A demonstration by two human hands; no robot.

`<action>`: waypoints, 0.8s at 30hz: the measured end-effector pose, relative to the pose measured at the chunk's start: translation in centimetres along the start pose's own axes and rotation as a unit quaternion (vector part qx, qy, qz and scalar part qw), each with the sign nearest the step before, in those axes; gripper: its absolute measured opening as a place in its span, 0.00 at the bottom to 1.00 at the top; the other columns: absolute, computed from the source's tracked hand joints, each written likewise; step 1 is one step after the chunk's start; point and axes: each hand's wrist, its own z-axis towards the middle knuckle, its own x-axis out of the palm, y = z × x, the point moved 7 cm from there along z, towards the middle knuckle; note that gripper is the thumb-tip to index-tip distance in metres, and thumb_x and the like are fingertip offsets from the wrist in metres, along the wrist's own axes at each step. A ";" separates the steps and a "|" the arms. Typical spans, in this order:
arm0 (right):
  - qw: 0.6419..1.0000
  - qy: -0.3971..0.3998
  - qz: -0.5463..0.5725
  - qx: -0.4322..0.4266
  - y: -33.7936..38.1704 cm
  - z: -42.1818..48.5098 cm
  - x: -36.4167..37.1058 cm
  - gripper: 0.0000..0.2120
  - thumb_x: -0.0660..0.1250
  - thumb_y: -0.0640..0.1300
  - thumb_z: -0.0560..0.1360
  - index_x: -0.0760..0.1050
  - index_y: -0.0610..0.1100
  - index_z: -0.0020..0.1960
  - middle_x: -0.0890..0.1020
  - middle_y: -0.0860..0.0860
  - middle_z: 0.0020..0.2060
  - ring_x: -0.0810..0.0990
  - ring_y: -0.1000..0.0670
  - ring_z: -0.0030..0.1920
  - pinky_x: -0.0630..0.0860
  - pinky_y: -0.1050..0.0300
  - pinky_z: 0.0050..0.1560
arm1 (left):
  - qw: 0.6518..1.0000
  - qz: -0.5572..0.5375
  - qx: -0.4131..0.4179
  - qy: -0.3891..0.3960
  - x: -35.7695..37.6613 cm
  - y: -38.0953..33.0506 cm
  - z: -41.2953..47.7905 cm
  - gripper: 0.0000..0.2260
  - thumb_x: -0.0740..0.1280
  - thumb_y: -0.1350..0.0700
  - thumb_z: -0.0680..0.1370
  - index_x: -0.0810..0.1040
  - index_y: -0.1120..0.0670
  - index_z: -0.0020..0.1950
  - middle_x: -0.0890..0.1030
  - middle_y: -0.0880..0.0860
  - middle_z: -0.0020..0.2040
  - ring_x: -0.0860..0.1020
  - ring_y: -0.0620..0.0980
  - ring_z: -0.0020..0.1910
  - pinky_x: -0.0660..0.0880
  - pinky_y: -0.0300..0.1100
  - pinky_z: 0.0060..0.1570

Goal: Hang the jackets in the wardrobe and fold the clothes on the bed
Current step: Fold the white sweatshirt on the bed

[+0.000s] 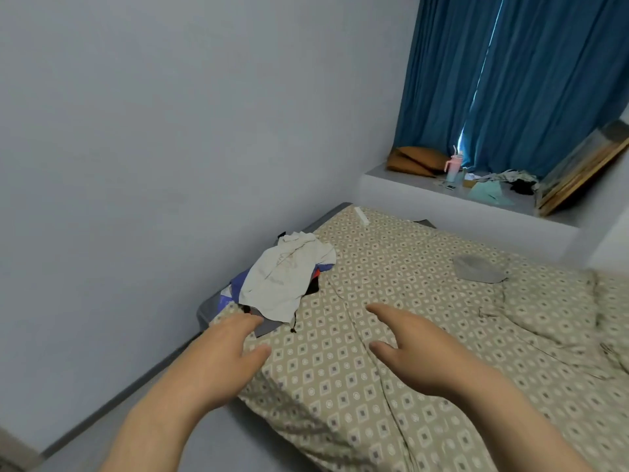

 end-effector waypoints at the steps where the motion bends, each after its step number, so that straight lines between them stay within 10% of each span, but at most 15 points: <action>1: 1.000 -0.001 0.002 0.012 -1.1 0.2 -0.1 0.30 0.60 0.57 0.80 0.55 0.57 0.79 0.64 0.58 0.76 0.64 0.56 0.75 0.62 0.58 0.72 | 1.000 0.000 0.009 0.005 0.6 -0.3 1.0 0.22 0.63 0.44 0.79 0.68 0.43 0.73 0.70 0.40 0.70 0.70 0.41 0.66 0.66 0.36 0.56; 24: 0.994 0.037 0.076 0.069 -16.5 16.8 -0.6 0.30 0.59 0.57 0.80 0.53 0.58 0.79 0.62 0.59 0.77 0.62 0.56 0.75 0.62 0.57 0.72 | 0.995 0.037 -0.009 0.088 8.0 -2.7 21.9 0.24 0.60 0.42 0.80 0.65 0.46 0.76 0.67 0.42 0.74 0.66 0.41 0.72 0.64 0.37 0.69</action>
